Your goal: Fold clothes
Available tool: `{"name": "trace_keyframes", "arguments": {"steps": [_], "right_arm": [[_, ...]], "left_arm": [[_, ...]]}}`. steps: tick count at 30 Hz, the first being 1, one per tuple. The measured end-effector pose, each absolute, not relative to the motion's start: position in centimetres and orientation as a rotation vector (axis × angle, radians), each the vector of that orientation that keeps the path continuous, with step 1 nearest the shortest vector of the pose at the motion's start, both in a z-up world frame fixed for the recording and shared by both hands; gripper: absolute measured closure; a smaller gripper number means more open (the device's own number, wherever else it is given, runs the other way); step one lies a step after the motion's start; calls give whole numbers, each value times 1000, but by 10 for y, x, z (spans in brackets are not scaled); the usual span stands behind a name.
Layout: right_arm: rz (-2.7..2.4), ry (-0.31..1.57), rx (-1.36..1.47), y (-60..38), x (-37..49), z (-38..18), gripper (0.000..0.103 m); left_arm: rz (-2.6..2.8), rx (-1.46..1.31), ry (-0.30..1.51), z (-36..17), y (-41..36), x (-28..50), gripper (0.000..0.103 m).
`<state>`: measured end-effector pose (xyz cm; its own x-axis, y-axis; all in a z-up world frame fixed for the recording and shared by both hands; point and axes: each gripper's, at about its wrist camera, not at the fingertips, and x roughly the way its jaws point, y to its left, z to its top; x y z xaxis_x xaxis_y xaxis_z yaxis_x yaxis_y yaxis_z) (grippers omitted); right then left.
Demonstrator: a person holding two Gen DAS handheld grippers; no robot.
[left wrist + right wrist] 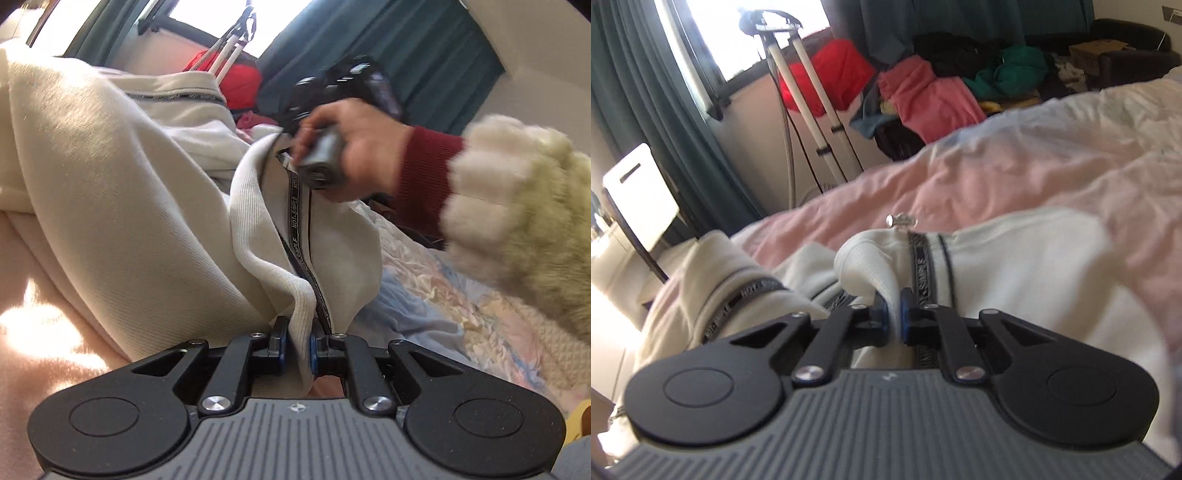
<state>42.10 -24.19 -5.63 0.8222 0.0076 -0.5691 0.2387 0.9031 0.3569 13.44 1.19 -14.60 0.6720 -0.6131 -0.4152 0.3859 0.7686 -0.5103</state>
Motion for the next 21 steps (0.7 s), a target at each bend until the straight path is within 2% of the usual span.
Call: {"name": "trace_keyframes", "arguments": {"steps": [6,9,16,21], "right_arm": [[-166,419,511,-332,340,0,94],[-250,342,570,-387,282,6,94],[-480,408,894,-493,152,-66,94],[-483,546,1187,-517,119,-124,94]], "left_arm": [[-563,-489,591,-131,23,133,91],[-562,-483,538,-118,25,124,91],[-615,-396,538,-101,13,103,87],[-575,-335,588,-98,-2,94,87]]}}
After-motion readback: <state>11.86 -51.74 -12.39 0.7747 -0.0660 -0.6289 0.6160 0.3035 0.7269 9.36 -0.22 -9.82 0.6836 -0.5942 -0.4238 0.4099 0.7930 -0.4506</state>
